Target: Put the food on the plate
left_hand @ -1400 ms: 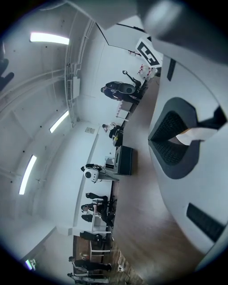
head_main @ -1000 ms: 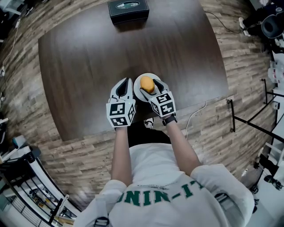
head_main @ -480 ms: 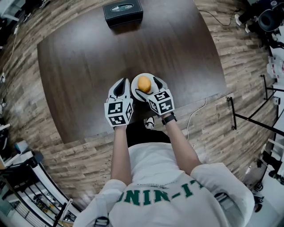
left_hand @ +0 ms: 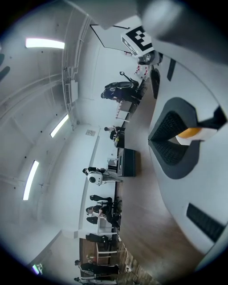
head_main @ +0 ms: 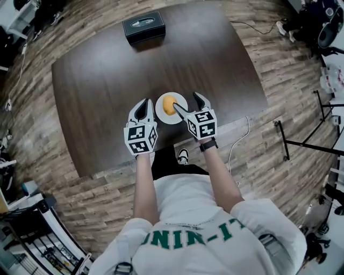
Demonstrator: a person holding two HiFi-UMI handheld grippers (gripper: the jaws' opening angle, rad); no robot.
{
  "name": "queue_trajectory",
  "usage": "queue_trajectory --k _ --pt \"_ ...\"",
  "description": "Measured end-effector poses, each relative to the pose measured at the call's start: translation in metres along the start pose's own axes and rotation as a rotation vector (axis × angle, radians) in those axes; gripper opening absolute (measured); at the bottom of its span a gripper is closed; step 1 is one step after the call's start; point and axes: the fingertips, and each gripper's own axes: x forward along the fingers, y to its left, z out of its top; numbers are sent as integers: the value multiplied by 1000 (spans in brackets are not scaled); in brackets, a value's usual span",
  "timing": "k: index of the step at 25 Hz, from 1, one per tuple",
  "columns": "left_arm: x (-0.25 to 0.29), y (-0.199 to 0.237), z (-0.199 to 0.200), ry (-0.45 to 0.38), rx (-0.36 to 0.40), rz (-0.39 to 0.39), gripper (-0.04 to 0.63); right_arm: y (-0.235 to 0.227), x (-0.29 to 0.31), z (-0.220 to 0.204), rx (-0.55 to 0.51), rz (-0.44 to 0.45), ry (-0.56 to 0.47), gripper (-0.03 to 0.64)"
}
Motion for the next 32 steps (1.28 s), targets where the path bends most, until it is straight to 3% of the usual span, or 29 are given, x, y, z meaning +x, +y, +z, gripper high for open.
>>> queue_trajectory --k 11,20,25,32 --pt "-46 -50 48 -100 74 -21 11 -11 -90 67 0 -62 -226 288" --pt "-94 -93 106 -244 125 -45 11 11 -172 125 -117 -51 -405 210" --pt "-116 -118 129 -313 150 -56 11 16 -210 144 -132 -37 -499 147" --pt "-137 -127 143 -357 172 -47 11 21 -239 156 -133 -44 -546 83"
